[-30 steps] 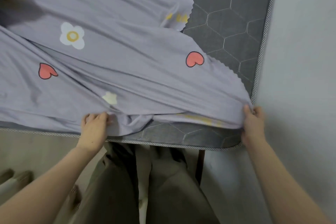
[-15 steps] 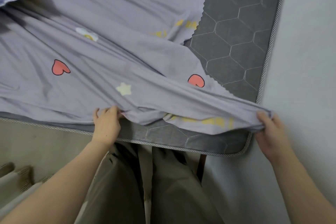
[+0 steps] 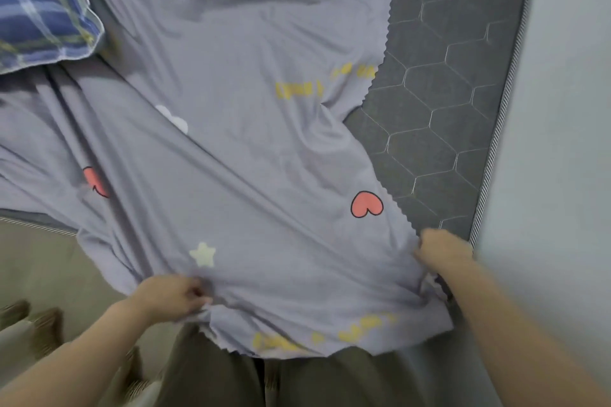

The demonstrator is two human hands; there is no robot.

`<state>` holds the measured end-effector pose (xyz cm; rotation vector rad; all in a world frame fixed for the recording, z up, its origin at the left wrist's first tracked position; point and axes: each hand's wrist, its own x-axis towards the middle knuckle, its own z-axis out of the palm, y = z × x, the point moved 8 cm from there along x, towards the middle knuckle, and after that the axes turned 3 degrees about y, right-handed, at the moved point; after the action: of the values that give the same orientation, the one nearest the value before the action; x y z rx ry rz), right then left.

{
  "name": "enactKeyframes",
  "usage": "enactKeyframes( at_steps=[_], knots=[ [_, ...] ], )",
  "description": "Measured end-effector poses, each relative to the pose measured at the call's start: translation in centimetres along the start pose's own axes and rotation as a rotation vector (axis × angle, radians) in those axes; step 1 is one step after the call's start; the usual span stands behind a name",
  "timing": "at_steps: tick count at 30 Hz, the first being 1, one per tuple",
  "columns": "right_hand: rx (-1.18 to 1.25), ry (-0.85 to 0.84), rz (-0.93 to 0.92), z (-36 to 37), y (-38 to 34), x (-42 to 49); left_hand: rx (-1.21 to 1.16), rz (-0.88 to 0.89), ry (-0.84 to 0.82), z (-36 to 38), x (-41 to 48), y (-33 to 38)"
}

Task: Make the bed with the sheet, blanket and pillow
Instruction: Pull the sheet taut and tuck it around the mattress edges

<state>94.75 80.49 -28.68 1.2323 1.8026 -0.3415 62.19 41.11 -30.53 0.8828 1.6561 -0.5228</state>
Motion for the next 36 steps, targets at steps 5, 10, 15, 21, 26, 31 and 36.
enactKeyframes(
  at_steps=[5,10,15,21,26,31,36],
  knots=[
    [0.763,0.320,-0.168,-9.8,-8.7,4.0,-0.298,0.156,0.473,-5.7,0.2,5.1],
    [0.799,0.135,-0.251,-12.5,-16.7,5.7,-0.719,0.195,0.639,-13.1,0.5,10.6],
    [0.718,-0.454,-0.639,-9.4,-26.3,-0.8,-1.392,0.232,0.502,-17.8,1.5,15.0],
    [1.303,-0.250,-0.257,-11.3,-22.5,3.0,-1.574,-0.002,0.611,-18.6,2.5,13.6],
    [1.805,-0.541,-0.133,-13.8,-23.3,4.9,-1.405,0.165,0.513,-19.0,2.3,16.8],
    [1.829,-0.112,-0.141,-19.7,-19.7,7.2,-1.032,0.215,0.538,-19.9,1.2,20.9],
    [0.752,0.411,-0.294,-24.5,-11.8,9.5,-0.781,0.306,0.493,-20.8,1.3,27.3]
  ],
)
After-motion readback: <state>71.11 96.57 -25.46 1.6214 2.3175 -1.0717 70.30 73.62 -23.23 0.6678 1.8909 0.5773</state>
